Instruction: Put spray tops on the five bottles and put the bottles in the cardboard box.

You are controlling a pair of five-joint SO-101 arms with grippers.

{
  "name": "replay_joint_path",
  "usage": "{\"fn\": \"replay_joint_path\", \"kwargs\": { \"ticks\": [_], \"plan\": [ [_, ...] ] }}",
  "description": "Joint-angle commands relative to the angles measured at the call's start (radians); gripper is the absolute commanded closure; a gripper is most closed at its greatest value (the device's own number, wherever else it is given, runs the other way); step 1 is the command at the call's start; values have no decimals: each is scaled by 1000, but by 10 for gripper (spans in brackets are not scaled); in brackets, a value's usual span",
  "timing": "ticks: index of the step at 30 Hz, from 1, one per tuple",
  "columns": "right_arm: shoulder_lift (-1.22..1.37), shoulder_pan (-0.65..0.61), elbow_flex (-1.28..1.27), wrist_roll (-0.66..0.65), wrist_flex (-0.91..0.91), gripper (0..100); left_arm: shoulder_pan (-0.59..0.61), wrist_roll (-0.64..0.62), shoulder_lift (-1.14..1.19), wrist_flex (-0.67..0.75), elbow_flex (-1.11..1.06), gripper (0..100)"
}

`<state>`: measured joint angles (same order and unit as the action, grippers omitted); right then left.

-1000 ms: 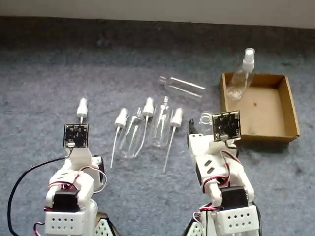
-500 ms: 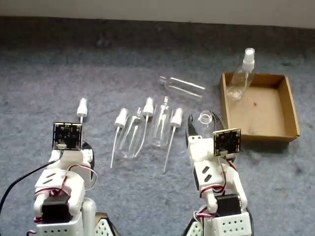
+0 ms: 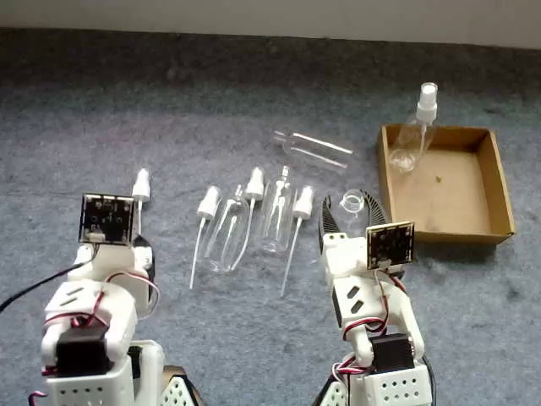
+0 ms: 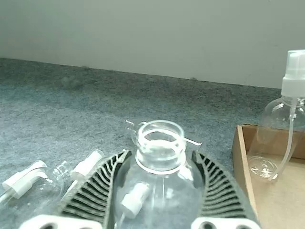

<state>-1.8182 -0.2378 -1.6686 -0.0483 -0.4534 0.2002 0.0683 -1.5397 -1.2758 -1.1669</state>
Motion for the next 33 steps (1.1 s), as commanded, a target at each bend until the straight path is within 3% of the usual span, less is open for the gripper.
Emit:
{"fn": "replay_joint_path", "kwargs": {
  "ticks": [1,9,14,17,33],
  "plan": [
    [-22,12,-94,5,27,892,1,3,305,6,197,992],
    [-22,12,-94,6,27,892,-1,3,647,6,437,980],
    [-22,12,-96,2,27,892,-84,2,823,6,530,873],
    [-22,12,-96,2,27,892,-120,2,909,11,587,857],
    [-22,12,-99,0,22,892,-239,2,1458,233,839,854]
  ]
}}
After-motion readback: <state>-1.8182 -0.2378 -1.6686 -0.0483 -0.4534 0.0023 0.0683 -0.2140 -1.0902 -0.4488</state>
